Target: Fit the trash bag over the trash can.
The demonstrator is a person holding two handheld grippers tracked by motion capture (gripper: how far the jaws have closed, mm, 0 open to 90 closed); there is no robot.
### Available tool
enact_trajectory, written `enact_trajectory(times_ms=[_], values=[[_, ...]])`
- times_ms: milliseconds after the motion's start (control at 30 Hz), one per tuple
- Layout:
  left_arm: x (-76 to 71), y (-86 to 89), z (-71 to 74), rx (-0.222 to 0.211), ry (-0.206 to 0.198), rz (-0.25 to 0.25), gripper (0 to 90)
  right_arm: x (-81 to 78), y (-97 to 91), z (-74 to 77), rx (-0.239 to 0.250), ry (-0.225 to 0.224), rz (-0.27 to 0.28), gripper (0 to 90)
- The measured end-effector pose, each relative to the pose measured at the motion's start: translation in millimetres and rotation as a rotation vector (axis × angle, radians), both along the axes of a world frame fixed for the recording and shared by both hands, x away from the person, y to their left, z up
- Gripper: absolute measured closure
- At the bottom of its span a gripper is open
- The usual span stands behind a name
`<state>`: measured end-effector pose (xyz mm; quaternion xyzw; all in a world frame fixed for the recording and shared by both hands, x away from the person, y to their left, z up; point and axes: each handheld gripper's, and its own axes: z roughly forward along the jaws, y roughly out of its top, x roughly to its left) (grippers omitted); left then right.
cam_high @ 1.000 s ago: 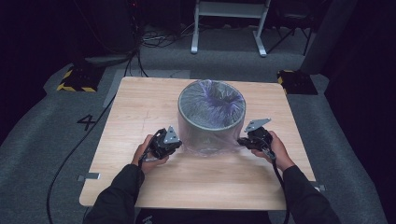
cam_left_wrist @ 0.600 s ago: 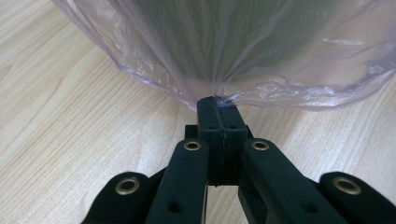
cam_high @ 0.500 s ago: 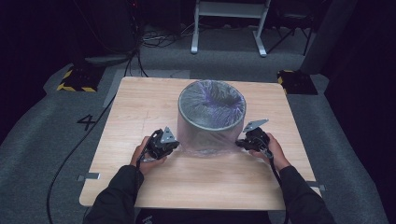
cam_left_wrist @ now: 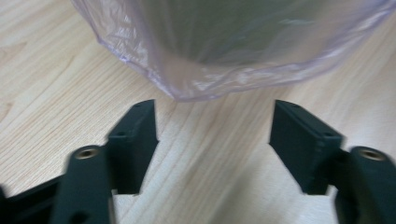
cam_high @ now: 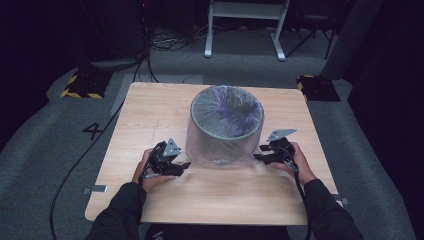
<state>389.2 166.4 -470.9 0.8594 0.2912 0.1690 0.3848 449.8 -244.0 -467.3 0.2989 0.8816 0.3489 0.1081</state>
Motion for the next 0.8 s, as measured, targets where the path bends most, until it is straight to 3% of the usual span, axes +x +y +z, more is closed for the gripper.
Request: enact_trajectory(times_ms=[100,200,333,400,567,800], values=[[-9.1,5.8,6.8,-0.065,-0.017,0.004,15.5,-4.4,-5.8,4.2,0.022,-0.022,0.007,32.1],[-18.3,9.2,11.5,-0.115,-0.029,0.021,15.5,-9.1,-11.3,7.3,0.041,-0.042,-0.011,26.4],[-27.7,13.9,13.8,-0.134,-0.044,0.037,15.5,-14.6,-19.9,13.9,0.078,-0.086,-0.029,24.9],[-30.3,15.9,13.1,-0.127,-0.046,0.045,15.5,-17.2,-23.8,18.0,0.101,-0.105,-0.031,24.0],[-33.3,16.7,2.8,-0.077,-0.010,0.065,15.8,-27.1,-28.8,27.4,0.128,-0.161,-0.033,17.4],[-34.5,14.4,-10.4,-0.036,0.042,0.058,15.8,-40.0,-26.7,42.5,0.185,-0.240,-0.011,17.4]])
